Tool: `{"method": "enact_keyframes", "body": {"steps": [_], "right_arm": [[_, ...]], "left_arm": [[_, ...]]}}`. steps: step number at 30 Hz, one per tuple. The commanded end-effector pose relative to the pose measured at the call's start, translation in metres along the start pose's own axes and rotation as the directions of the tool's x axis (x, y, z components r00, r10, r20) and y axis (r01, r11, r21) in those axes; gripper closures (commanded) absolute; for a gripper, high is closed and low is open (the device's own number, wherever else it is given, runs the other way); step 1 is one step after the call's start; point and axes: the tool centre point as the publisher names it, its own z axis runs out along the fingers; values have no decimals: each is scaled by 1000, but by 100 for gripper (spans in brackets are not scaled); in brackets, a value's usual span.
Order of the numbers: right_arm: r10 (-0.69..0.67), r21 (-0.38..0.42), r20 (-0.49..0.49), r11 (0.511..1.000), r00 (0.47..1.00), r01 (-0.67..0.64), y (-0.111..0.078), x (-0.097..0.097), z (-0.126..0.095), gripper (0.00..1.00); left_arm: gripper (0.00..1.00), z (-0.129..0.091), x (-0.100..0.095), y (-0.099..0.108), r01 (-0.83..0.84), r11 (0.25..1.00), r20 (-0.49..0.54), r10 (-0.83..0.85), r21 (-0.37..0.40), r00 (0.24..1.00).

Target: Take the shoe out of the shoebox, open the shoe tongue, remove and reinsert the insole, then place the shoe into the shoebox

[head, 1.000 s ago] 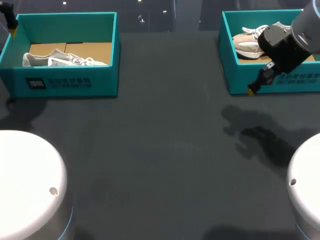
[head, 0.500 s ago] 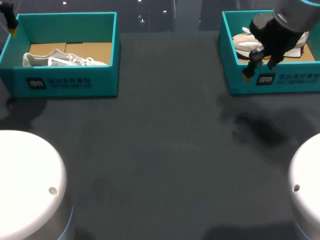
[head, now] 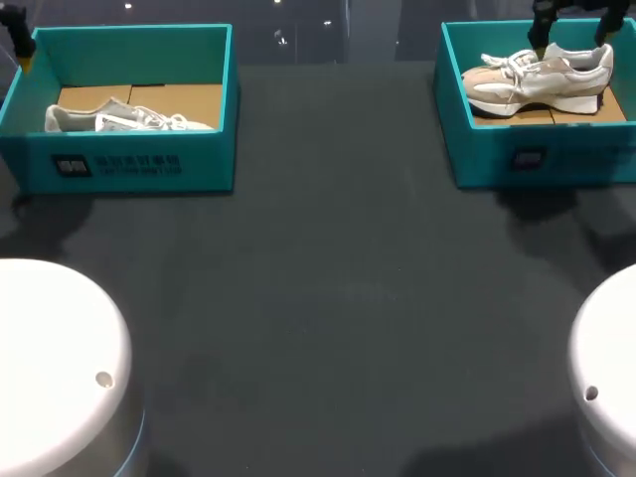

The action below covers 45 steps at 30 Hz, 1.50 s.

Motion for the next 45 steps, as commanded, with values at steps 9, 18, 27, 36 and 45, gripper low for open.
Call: {"method": "enact_keyframes", "body": {"steps": [9,18,27,36,45], "right_arm": [[19,148,36,989,999,-24,17,2,13,0],[85,111,150,989,985,-102,77,-35,44,0],[139,111,122,982,983,-152,108,-79,80,0],[139,111,122,982,983,-152,108,-79,80,0],[220,108,136,966,966,-235,129,-112,108,0]], "left_arm": [[0,-1,0,-1,-1,1000,-2,1,-1,1000],[0,-1,0,-1,-1,1000,-2,1,-1,1000],[0,-1,0,-1,-1,1000,-2,1,-1,1000],[0,-1,0,-1,-1,1000,-2,1,-1,1000],[0,-1,0,-1,-1,1000,-2,1,-1,1000]]}}
